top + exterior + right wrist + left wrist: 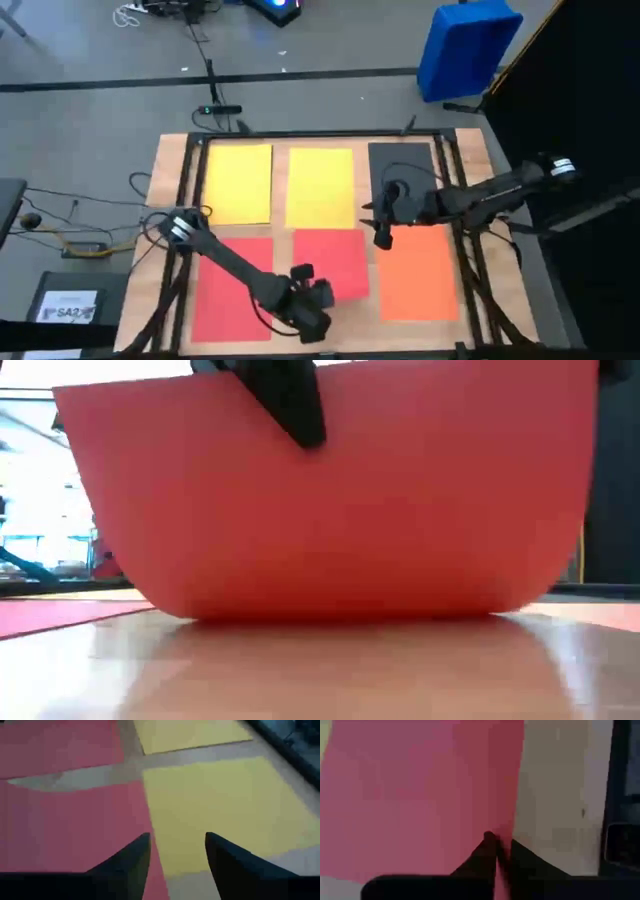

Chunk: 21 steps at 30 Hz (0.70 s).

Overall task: Organize paper
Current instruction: Put the red paper to the bottom center of the table

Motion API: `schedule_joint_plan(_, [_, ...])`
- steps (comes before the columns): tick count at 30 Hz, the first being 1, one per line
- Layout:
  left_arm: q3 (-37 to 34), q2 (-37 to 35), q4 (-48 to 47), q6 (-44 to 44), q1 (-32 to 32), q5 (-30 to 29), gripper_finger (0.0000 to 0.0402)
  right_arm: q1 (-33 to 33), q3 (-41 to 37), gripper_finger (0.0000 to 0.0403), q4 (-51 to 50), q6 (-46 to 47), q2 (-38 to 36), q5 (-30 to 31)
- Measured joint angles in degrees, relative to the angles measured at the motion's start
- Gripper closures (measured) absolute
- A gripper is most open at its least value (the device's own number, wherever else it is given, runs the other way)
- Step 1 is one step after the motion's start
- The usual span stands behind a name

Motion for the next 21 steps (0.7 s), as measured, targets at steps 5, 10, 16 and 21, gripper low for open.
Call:
schedule_joint_plan(5, [0.2,1.1,2.6,-4.1,0.0,2.6,0.0401,2.3,0.0,0.0241,1.5,2.5,1.9,0.1])
schedule_joint_plan(10, [0.2,1.1,2.9,-5.8,-0.4,3.0,0.0401,4.4,0.0,0.0241,2.8,2.6,2.6,2.0])
schedule_joint_plan(16, [0.2,1.1,2.0,-5.3,-0.5,4.4,0.0401,4.8,0.0,0.0241,4.0,2.4,2.6,3.7])
schedule_joint_plan(21, [0.2,1.1,-3.0,-1.0,-0.1,4.3,0.0402,4.8,0.0,0.0241,4.5,1.4,2.6,3.8])
